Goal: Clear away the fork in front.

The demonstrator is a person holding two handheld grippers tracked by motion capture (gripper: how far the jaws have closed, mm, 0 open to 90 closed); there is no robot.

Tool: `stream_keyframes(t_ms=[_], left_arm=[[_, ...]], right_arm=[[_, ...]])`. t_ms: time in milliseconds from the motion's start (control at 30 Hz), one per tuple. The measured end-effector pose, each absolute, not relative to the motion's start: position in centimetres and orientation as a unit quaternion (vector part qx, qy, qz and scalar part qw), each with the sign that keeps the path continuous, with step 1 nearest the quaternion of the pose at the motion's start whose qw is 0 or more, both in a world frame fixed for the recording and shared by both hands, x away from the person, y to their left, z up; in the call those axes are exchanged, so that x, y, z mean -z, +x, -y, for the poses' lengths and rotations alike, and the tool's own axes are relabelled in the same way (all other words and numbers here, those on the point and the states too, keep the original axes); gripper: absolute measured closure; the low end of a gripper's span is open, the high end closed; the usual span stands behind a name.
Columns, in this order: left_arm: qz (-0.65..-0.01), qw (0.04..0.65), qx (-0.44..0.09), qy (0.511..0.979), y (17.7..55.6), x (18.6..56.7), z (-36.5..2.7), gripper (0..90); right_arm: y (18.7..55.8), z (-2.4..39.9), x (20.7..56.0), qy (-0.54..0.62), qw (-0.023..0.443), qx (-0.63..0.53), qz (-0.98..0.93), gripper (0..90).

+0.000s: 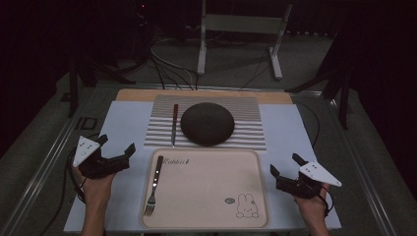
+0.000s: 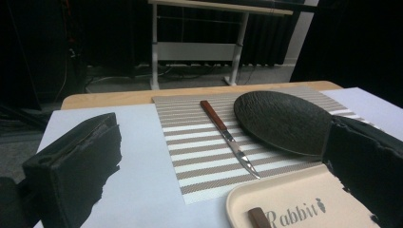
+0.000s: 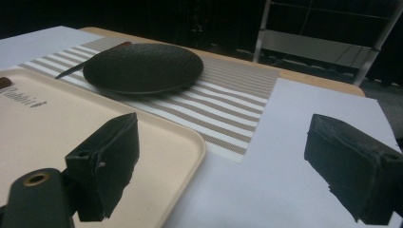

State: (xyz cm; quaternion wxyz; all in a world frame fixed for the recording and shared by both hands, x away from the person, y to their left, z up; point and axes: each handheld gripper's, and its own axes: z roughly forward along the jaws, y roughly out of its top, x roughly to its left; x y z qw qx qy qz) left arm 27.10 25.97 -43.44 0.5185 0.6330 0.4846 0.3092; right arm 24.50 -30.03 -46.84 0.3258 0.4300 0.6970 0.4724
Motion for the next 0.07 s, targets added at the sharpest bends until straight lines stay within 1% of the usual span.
stream_keyframes(t_ms=[67], left_arm=[[-0.486, 0.518, -0.31, 0.632, 27.09, 43.46, -26.01, 0.1]], right_arm=[[24.49, 29.99, 46.9, 0.429, 0.325, -0.472, -0.698, 11.2]])
